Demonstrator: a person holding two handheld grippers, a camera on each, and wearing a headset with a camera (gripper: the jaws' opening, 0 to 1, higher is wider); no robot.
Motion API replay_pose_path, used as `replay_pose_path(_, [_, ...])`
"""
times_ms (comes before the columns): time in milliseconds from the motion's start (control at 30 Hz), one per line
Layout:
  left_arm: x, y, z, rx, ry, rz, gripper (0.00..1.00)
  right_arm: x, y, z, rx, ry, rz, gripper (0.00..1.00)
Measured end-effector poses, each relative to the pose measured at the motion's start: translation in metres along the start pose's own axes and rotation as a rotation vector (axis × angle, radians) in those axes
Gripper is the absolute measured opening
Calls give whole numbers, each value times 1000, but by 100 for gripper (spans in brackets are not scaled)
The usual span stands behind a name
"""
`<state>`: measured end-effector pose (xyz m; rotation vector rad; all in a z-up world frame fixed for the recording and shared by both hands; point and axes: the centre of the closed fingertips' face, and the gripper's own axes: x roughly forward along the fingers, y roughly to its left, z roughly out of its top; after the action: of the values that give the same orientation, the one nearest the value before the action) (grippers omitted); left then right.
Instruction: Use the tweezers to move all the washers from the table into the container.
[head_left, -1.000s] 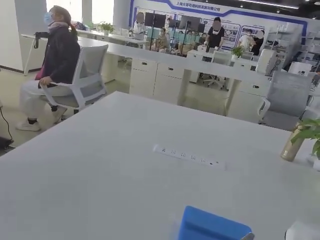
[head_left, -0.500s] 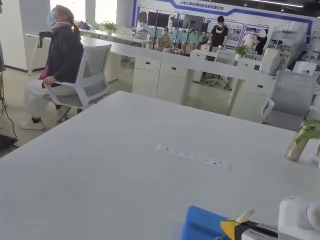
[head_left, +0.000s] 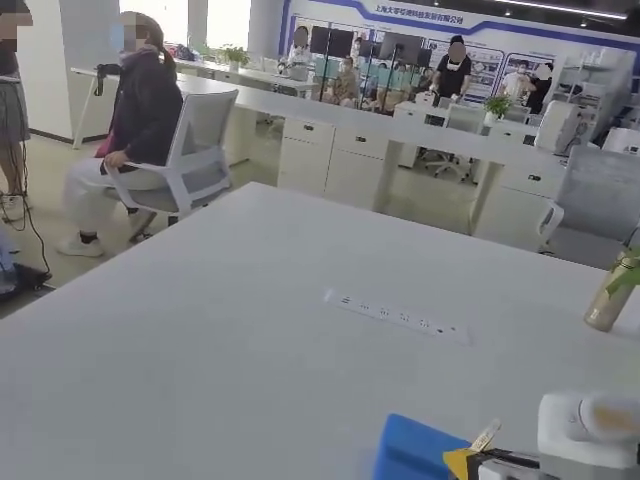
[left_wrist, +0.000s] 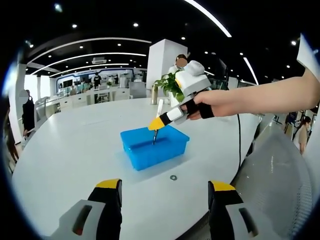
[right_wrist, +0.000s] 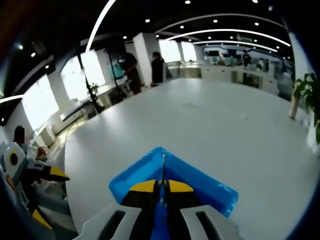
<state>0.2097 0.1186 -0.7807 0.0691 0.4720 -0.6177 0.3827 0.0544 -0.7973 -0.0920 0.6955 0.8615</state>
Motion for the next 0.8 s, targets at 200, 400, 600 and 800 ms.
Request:
replay_pose_path(200, [0, 0, -1, 1, 5, -3, 70, 6, 2, -4, -21, 29, 9, 3])
replay_pose_path(400, [1, -1, -2, 3, 10, -6, 69, 7, 3, -7, -25, 44, 7, 3])
replay_pose_path(600, [1, -2, -2, 3, 13, -13, 69, 9, -1, -9, -35, 51, 4, 3])
replay_pose_path(800, [1, -2, -3, 2, 18, -14, 69, 11, 2, -12, -65, 64, 9, 3])
